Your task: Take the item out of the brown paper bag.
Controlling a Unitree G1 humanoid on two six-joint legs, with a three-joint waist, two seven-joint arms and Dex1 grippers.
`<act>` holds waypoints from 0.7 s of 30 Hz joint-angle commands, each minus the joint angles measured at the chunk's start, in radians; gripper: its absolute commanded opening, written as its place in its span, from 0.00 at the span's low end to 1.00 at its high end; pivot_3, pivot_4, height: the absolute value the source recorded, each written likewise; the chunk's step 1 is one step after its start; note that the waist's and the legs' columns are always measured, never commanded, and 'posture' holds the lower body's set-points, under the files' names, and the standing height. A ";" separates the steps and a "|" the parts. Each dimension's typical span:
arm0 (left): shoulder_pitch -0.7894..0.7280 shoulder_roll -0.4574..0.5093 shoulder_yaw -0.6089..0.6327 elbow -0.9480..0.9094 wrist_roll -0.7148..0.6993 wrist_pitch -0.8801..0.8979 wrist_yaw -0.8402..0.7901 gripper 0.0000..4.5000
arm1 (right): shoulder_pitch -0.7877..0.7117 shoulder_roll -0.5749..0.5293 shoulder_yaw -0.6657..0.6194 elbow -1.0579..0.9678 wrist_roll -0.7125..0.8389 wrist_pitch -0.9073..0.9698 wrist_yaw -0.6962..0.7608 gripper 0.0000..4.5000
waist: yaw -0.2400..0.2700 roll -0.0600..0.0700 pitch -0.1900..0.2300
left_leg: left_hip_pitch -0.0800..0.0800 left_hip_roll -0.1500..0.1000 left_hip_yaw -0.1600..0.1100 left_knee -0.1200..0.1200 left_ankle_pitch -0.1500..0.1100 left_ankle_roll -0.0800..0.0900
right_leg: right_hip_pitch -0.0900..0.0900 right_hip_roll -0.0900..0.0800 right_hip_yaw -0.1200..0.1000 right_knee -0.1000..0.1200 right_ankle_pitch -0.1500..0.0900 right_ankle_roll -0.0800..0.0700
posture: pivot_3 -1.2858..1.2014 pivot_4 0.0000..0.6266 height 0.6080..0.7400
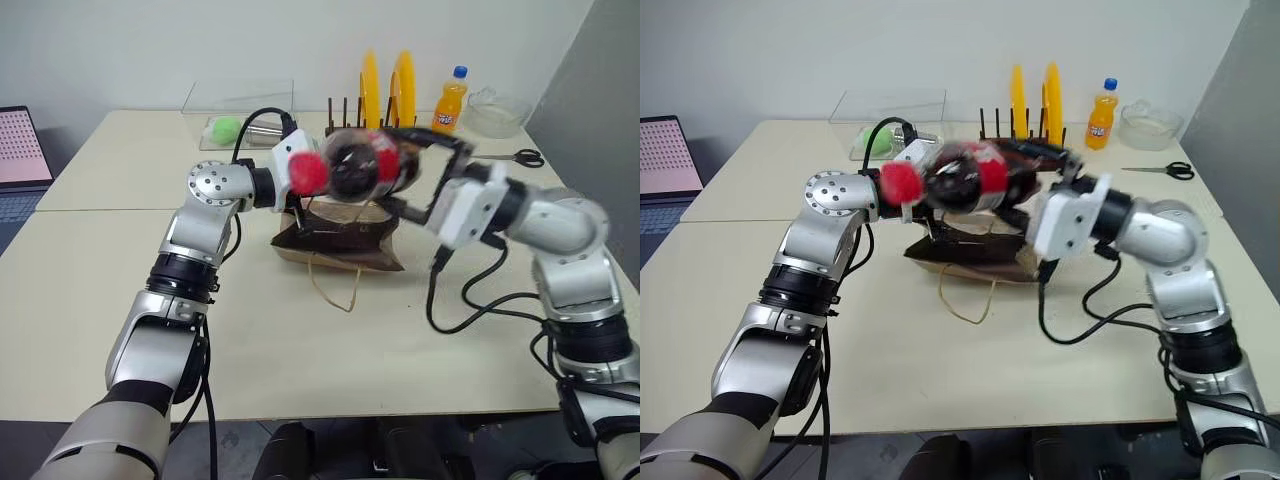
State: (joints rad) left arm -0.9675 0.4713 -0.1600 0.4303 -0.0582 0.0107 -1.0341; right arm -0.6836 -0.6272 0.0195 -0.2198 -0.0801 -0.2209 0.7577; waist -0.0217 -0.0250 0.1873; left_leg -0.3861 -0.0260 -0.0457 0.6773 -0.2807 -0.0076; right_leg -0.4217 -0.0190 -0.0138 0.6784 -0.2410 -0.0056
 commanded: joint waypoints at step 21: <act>-0.014 0.002 0.016 -0.075 0.000 0.014 0.032 0.00 | -0.009 -0.178 0.253 0.585 -0.280 0.267 0.192 0.67 | -0.004 0.001 0.000 | 0.002 0.001 0.006 0.000 0.000 0.000 | 0.000 0.000 0.003 0.000 0.000 0.000 | 0.52 0.24 1.00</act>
State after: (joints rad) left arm -0.9725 0.4660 -0.1600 0.3928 -0.0527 0.0219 -1.0133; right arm -0.6797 -0.7928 0.2730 0.3612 -0.3692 0.0358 0.9196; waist -0.0261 -0.0244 0.1877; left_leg -0.3846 -0.0248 -0.0399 0.6772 -0.2808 -0.0073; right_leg -0.4214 -0.0188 -0.0110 0.6787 -0.2410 -0.0056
